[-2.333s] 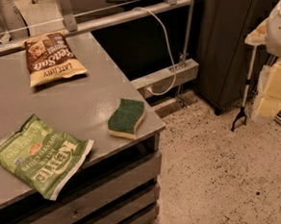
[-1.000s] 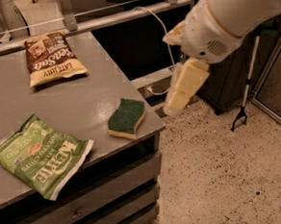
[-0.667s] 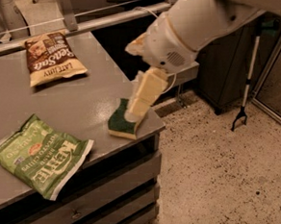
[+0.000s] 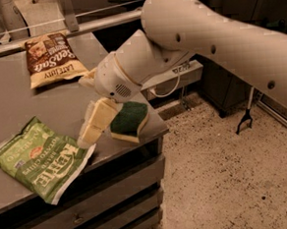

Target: Pick green jalapeno chip bag

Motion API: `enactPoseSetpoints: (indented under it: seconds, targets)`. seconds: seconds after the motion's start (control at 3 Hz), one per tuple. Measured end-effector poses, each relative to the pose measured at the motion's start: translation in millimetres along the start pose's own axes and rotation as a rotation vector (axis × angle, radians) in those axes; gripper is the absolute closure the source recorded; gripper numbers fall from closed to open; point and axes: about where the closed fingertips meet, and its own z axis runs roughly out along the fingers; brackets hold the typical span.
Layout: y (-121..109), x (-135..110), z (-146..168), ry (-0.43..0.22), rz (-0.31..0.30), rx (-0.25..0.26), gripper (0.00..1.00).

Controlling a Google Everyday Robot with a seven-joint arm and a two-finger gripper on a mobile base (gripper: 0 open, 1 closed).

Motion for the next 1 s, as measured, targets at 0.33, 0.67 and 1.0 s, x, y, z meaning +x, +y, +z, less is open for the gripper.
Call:
enactPoseSetpoints:
  seconds: [0.33, 0.67, 1.0]
  targets:
    - [8.5, -4.5, 46.2, -0.036, 0.007, -0.079, 0.0]
    - [15.4, -3.2, 76.8, -0.035, 0.015, -0.124, 0.0]
    - [19.4, -0.4, 94.0, -0.022, 0.022, -0.14, 0.0]
